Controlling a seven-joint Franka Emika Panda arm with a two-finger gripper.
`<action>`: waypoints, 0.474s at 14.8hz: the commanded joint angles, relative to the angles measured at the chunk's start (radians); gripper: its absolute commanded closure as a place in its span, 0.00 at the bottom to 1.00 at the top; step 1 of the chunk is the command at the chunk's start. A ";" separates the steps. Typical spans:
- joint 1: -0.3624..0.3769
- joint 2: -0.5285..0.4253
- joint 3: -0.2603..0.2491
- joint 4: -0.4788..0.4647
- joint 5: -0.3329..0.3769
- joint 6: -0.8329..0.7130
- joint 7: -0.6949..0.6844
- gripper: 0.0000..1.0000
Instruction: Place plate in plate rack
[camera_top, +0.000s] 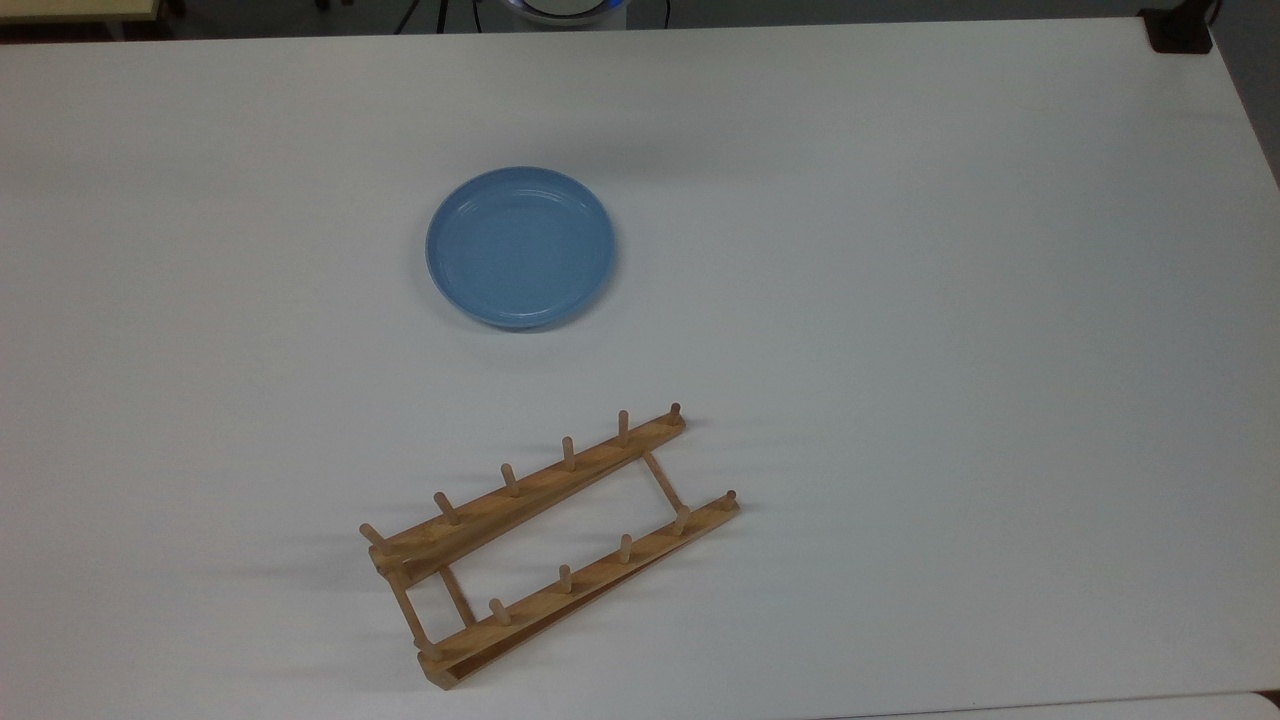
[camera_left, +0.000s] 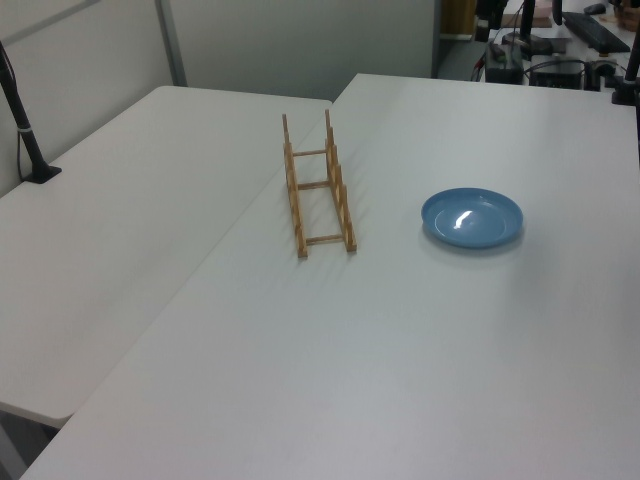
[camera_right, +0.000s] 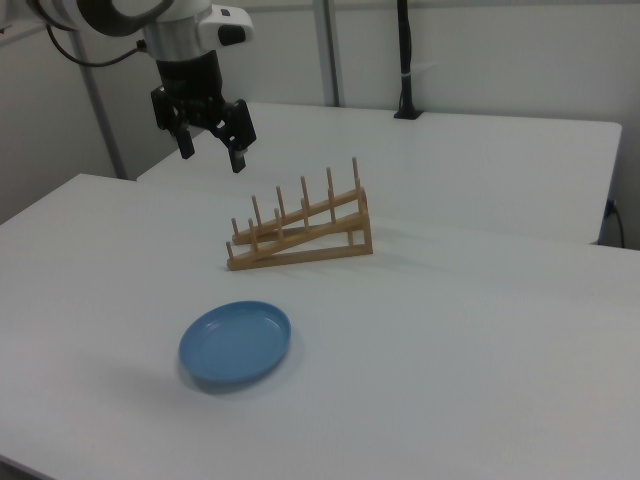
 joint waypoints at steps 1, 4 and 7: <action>0.023 -0.014 -0.020 -0.027 -0.013 0.025 -0.015 0.00; 0.020 -0.014 -0.020 -0.030 -0.013 0.019 -0.018 0.00; 0.011 -0.016 -0.020 -0.043 -0.025 0.021 -0.130 0.00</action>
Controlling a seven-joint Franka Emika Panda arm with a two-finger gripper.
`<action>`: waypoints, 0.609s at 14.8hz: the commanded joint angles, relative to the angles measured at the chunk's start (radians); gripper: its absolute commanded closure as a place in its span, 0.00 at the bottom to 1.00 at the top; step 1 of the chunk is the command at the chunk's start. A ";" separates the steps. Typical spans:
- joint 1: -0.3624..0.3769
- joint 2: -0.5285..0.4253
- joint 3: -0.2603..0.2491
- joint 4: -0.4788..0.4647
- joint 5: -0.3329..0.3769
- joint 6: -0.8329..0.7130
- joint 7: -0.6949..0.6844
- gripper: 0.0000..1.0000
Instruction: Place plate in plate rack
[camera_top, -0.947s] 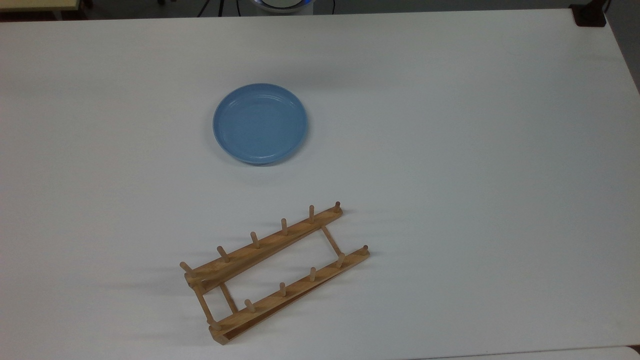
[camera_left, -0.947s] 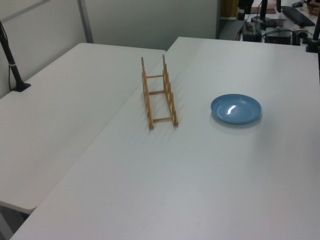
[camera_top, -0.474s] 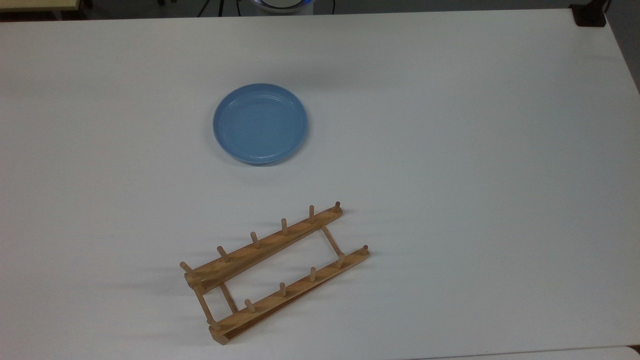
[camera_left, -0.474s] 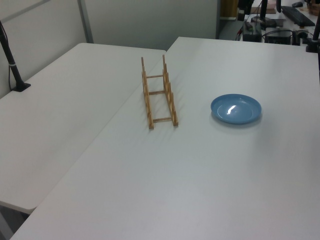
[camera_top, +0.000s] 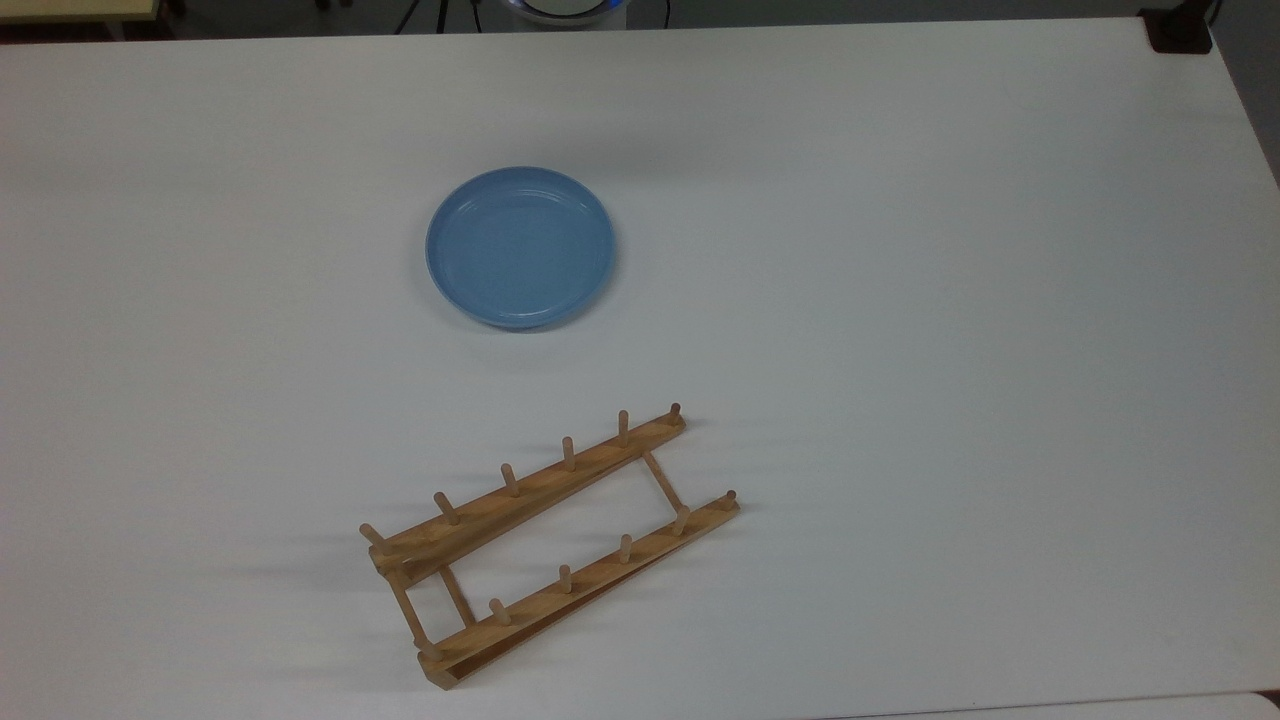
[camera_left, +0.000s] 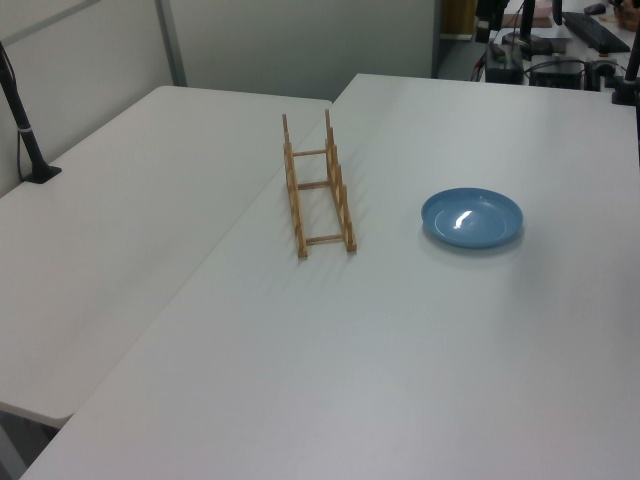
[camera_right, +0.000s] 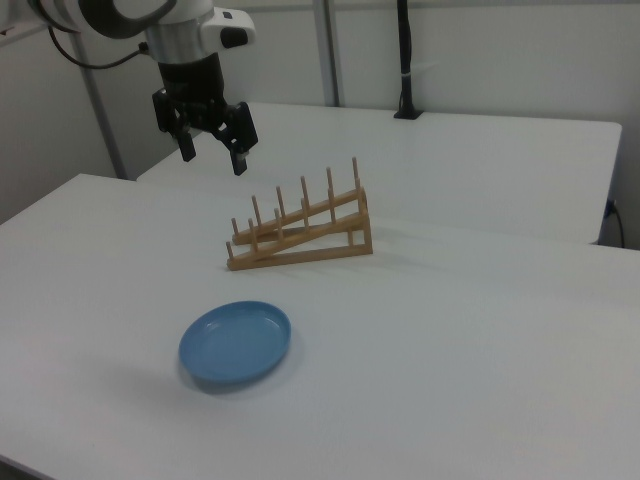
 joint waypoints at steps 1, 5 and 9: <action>0.010 -0.016 -0.015 -0.047 -0.058 0.021 -0.207 0.00; 0.006 -0.010 -0.015 -0.118 -0.156 0.032 -0.310 0.00; -0.013 0.013 -0.015 -0.333 -0.169 0.238 -0.283 0.00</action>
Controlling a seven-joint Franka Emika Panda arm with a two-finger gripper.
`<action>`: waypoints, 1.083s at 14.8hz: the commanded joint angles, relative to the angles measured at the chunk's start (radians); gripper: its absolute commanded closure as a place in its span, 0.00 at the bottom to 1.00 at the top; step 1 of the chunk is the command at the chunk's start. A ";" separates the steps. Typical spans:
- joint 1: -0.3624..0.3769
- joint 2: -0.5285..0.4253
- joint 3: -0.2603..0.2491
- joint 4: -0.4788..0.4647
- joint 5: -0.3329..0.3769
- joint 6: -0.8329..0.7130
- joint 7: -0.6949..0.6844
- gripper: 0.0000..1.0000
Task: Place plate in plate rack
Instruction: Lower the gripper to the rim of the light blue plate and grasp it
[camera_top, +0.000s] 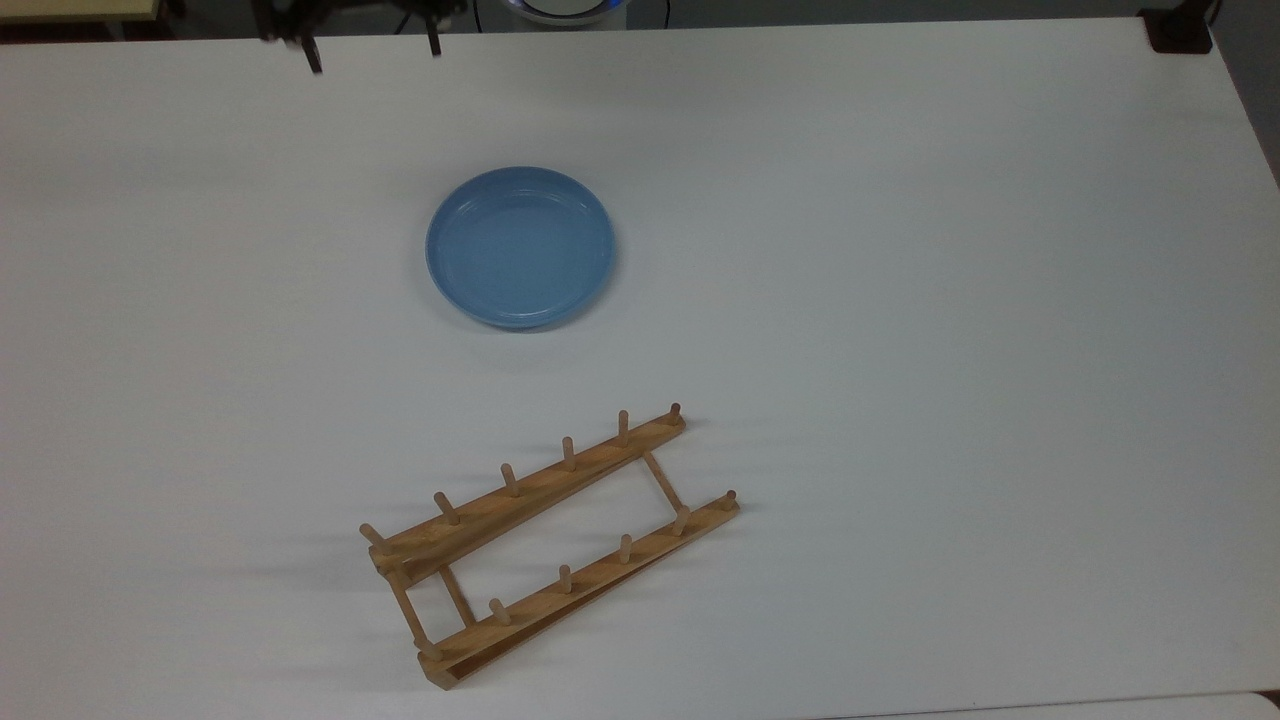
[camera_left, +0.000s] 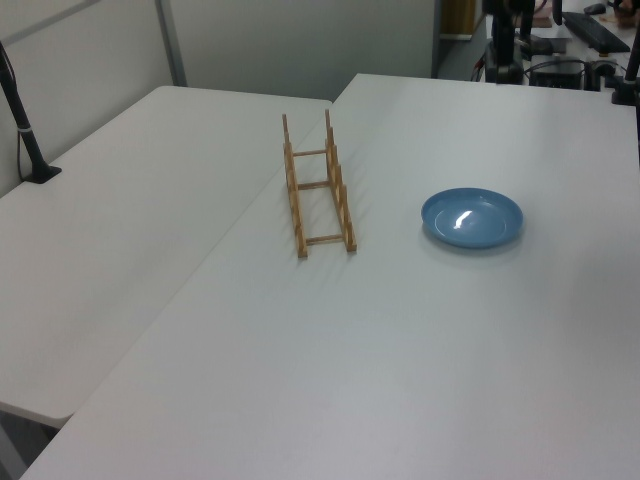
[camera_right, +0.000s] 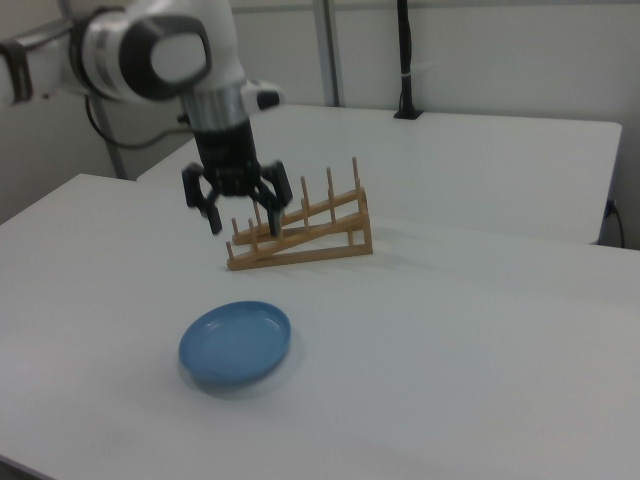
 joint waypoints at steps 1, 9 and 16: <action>-0.004 0.013 -0.008 -0.184 -0.006 0.215 0.046 0.00; 0.019 0.283 -0.002 -0.220 -0.015 0.535 0.300 0.14; 0.037 0.313 0.005 -0.215 -0.016 0.567 0.347 0.91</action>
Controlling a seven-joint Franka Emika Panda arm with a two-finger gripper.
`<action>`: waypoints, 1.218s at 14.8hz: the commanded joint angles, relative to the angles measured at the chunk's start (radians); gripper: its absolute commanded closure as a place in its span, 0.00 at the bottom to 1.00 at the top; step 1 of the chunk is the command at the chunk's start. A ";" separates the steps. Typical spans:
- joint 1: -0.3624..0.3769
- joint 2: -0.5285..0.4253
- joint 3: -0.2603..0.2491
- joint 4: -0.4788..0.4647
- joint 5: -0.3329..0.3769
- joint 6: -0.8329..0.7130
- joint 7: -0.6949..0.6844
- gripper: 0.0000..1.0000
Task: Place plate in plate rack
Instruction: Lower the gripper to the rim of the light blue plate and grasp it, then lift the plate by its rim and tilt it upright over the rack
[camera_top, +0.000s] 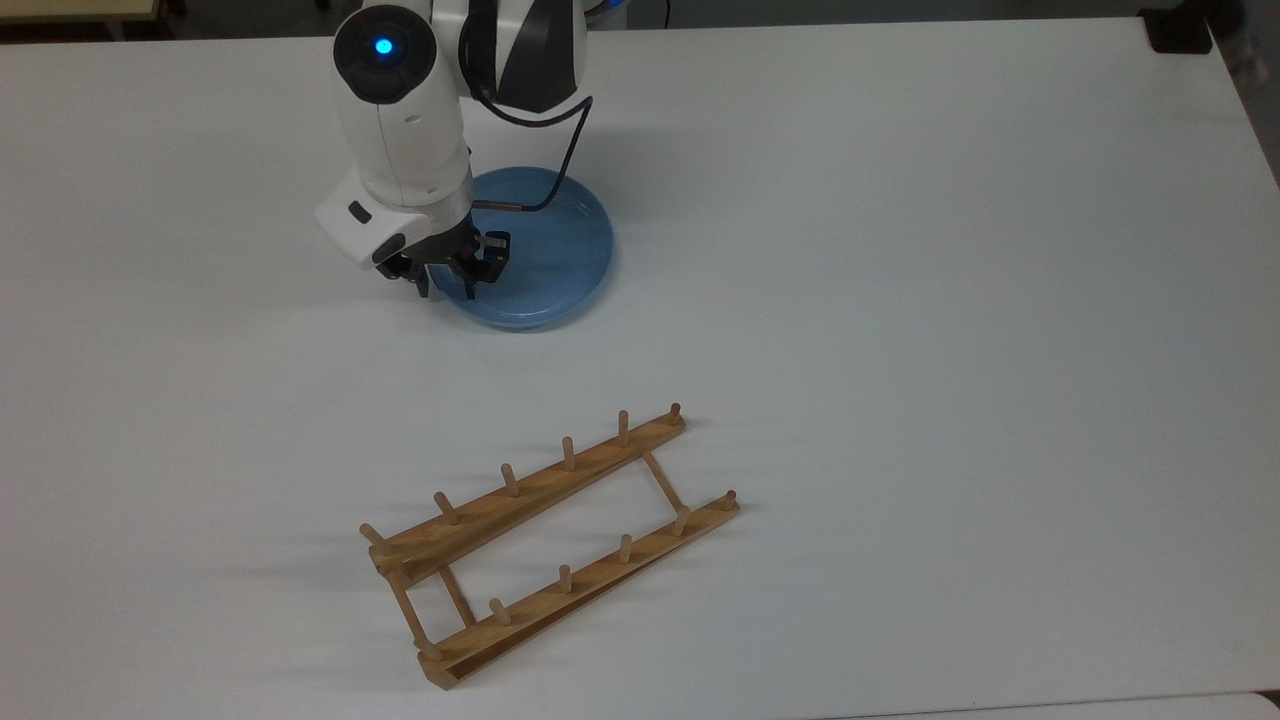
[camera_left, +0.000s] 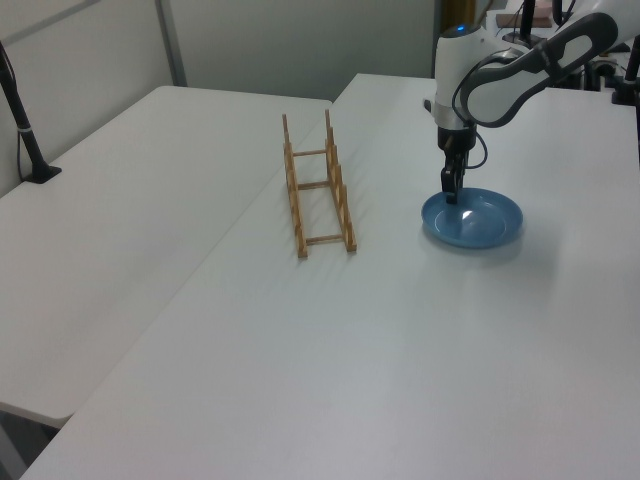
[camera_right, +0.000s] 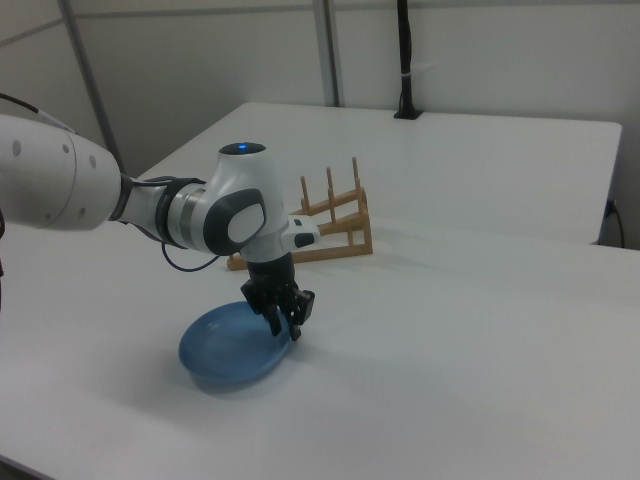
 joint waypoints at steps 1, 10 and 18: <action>0.007 -0.006 -0.001 -0.003 -0.018 0.012 0.031 1.00; -0.007 -0.084 -0.001 0.031 -0.018 -0.006 -0.010 1.00; -0.039 -0.234 -0.004 0.184 -0.018 0.006 0.070 1.00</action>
